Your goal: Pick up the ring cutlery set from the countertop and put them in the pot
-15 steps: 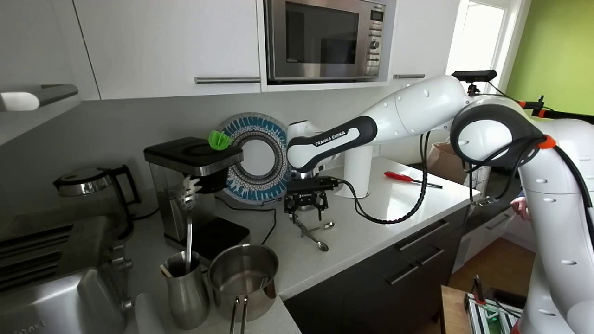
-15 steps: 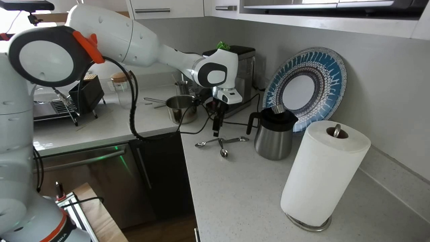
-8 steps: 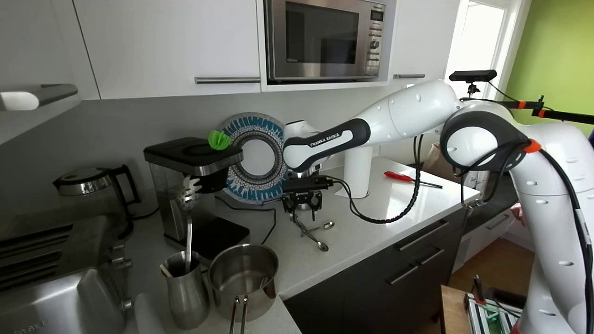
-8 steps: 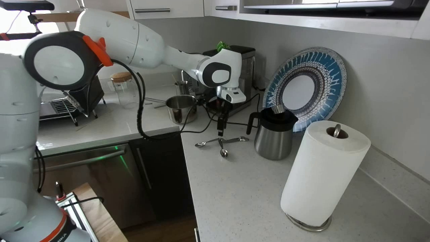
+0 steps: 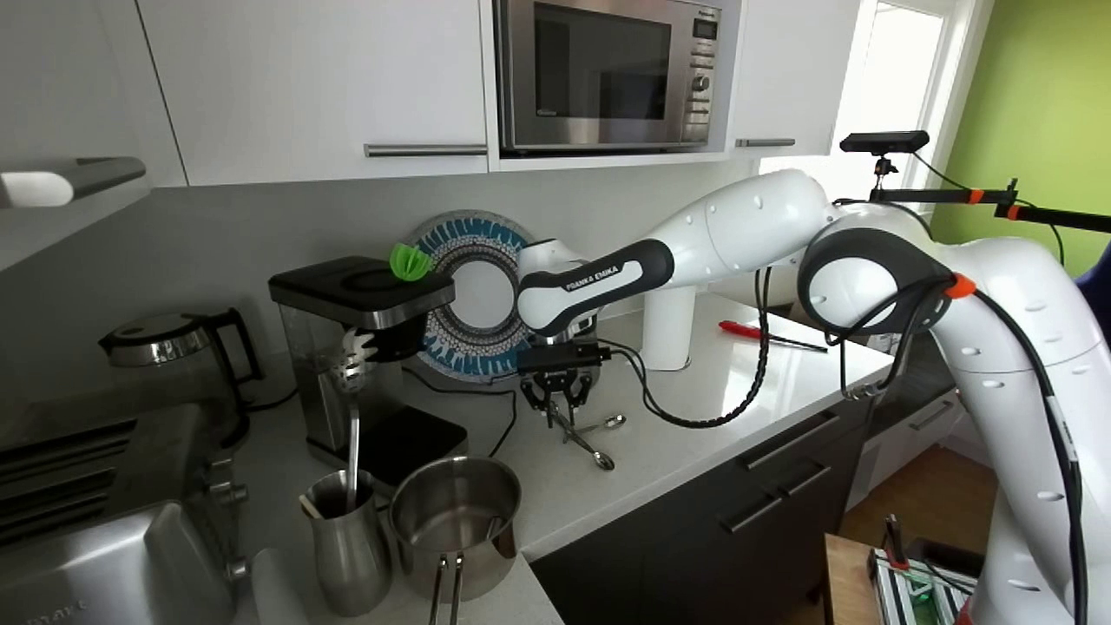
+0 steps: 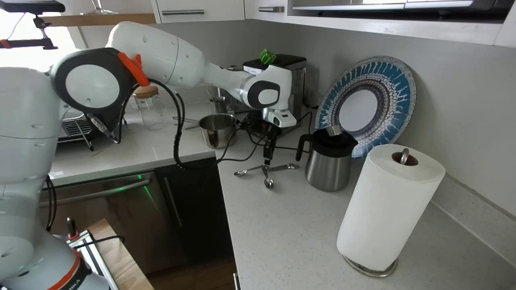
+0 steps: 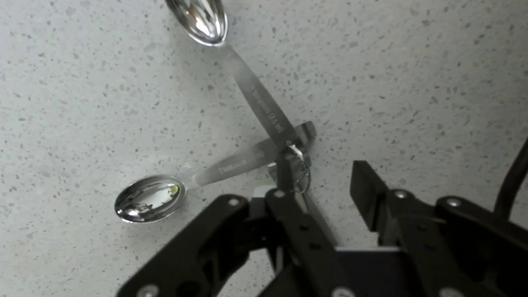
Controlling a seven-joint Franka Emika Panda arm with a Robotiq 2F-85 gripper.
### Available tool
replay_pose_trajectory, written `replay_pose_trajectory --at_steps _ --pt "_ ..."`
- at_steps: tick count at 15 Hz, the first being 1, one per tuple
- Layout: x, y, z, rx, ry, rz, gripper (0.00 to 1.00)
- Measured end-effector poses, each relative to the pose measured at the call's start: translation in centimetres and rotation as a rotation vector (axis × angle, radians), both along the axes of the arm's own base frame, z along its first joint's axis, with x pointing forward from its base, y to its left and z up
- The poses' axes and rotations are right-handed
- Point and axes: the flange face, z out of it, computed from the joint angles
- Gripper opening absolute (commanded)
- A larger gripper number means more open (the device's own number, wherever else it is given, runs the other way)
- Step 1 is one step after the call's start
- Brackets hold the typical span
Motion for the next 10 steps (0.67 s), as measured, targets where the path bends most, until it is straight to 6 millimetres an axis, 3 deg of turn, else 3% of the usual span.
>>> replay_pose_trajectory --at_steps 1,2,6,10 --pt "0.10 -0.03 -0.28 0.000 0.005 0.000 0.19" --pt "0.17 -0.09 -0.53 0.000 0.012 -0.001 0.01" --pt "0.12 -0.55 -1.23 0.000 0.049 -0.007 0.01" --pt "0.07 -0.89 -0.42 -0.004 0.051 -0.012 0.00"
